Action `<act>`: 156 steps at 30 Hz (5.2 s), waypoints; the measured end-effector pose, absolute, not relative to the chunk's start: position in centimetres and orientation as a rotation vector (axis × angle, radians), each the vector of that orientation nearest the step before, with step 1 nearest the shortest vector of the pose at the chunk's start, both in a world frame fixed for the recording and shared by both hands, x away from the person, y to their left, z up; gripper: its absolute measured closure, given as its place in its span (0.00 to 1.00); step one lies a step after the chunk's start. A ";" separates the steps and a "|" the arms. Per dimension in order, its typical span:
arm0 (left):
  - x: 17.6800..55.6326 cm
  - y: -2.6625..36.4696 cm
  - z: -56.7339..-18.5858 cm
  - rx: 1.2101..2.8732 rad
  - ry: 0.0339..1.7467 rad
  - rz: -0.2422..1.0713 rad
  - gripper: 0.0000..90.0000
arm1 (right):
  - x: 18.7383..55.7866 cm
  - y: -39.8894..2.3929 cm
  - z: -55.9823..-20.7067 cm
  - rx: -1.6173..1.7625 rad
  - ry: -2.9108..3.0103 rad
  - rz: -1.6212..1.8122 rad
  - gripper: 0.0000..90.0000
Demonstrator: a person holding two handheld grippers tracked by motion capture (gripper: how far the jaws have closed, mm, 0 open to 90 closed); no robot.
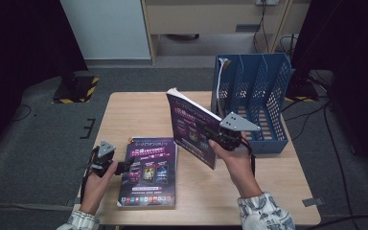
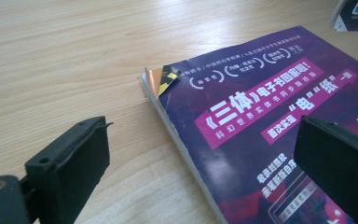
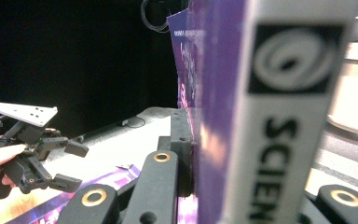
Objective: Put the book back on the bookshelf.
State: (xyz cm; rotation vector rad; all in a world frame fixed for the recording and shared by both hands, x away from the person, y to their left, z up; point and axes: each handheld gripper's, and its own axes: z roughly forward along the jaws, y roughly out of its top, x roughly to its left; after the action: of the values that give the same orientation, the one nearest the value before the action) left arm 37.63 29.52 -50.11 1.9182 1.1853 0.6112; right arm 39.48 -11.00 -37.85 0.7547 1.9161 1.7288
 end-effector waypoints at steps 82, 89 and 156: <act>37.5 30.5 -50.0 1.887 1.233 0.662 0.05 | 32.3 -23.7 -36.6 0.979 1.791 1.607 0.92; 37.5 30.4 -50.0 1.895 1.231 0.660 0.05 | 32.3 -25.2 -34.7 1.029 1.755 1.615 0.92; 37.6 29.8 -50.4 1.900 1.213 0.644 0.05 | 47.9 -25.0 -32.1 1.212 1.559 1.267 0.92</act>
State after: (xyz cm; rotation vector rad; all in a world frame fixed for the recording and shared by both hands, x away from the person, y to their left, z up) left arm 37.60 29.82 -50.36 1.9001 1.2131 0.6438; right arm 47.93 -25.01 -32.09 1.2116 1.5587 1.2670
